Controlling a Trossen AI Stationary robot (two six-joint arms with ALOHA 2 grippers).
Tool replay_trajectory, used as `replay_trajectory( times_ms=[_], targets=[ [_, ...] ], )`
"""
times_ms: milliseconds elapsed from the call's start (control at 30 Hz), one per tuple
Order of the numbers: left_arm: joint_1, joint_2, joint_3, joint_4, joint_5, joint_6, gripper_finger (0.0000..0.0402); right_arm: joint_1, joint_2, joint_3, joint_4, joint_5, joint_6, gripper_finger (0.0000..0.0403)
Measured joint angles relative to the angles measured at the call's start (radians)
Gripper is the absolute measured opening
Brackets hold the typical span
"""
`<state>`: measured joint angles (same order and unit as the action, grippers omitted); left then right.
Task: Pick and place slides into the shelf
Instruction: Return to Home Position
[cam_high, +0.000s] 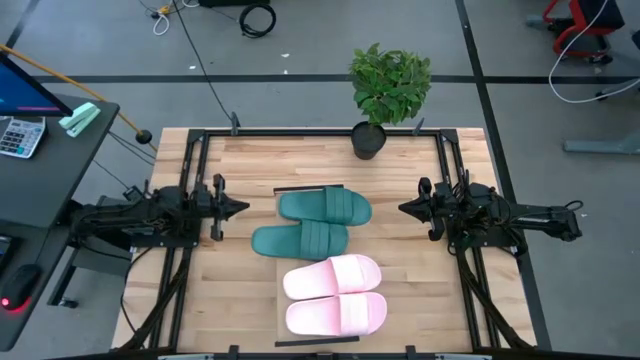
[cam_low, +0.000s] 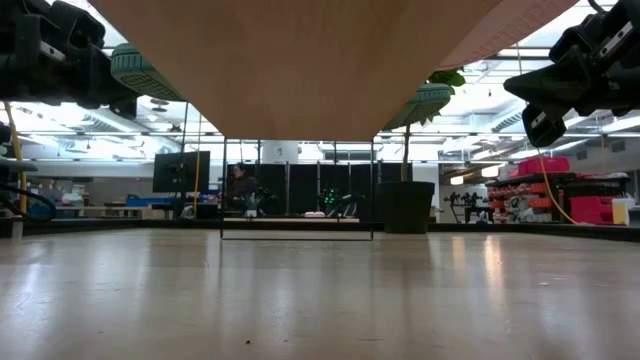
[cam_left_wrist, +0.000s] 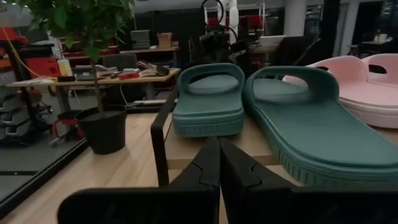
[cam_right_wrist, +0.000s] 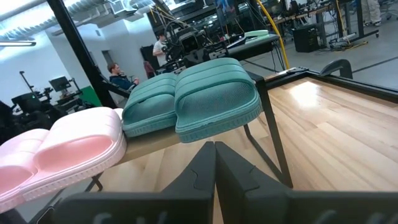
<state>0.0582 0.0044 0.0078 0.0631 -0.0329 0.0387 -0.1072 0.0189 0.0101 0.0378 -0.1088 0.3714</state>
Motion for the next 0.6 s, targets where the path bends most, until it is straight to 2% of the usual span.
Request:
replay_trajectory(
  times_ms=[267, 600],
  targets=[
    [0.000, 0.000, 0.000, -0.001, 0.055, 0.011, 0.0002, 0.000, 0.000, 0.000, 0.000, 0.000, 0.000, 0.0014],
    [0.000, 0.002, 0.000, -0.028, 0.049, 0.026, 0.0002, 0.000, 0.000, 0.000, 0.000, 0.000, 0.000, 0.0014]
  ],
)
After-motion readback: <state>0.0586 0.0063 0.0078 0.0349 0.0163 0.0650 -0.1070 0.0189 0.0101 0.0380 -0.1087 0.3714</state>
